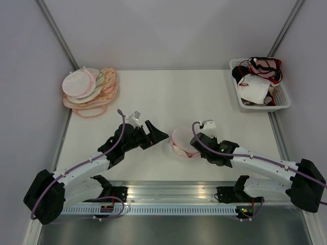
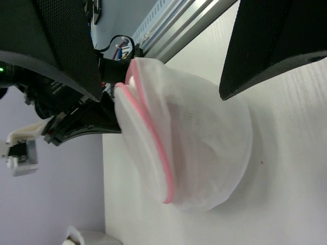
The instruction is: Unzip the laundry bag and remove the bra
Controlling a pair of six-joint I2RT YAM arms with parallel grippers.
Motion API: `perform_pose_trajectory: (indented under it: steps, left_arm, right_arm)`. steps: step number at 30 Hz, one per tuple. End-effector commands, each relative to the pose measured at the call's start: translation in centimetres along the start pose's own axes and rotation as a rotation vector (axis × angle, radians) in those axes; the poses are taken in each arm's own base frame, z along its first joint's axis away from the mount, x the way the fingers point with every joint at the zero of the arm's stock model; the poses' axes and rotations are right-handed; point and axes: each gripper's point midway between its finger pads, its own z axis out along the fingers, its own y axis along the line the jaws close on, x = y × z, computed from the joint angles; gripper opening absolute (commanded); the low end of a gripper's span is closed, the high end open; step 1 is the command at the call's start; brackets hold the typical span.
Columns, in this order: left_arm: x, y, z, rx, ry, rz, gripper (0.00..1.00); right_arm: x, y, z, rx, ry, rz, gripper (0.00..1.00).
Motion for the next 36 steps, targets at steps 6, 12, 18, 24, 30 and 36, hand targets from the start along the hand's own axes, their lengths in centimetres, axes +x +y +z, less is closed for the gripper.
perform_pose_trajectory:
  steps: [6, 12, 18, 24, 30, 36]
  left_arm:
    - [3.5, 2.8, 1.9, -0.002, 0.136, 0.062, 0.86]
    - [3.8, 3.0, 2.9, 0.024, 0.138, 0.054, 0.85]
    - [4.0, 1.1, 5.2, 0.085, 0.161, 0.047, 0.81]
    - [4.4, -0.2, 6.6, 0.141, 0.189, 0.035, 0.48]
    - [4.2, -0.4, 6.1, 0.141, 0.182, 0.049, 0.05]
    - [3.3, -0.6, 5.1, 0.097, 0.152, 0.091, 0.02]
  right_arm:
    - [-2.5, -0.9, 0.8, 0.097, -0.066, 0.108, 0.01]
    - [-1.7, 0.2, 1.7, 0.058, -0.039, 0.097, 0.00]
    - [-1.6, 1.1, 1.9, 0.012, -0.039, 0.106, 0.00]
    - [-1.5, 2.0, 2.2, -0.019, -0.032, 0.114, 0.00]
    - [-1.7, 1.5, 2.0, 0.000, -0.045, 0.125, 0.00]
    - [-5.4, 0.6, -2.4, -0.093, -0.158, 0.127, 0.71]
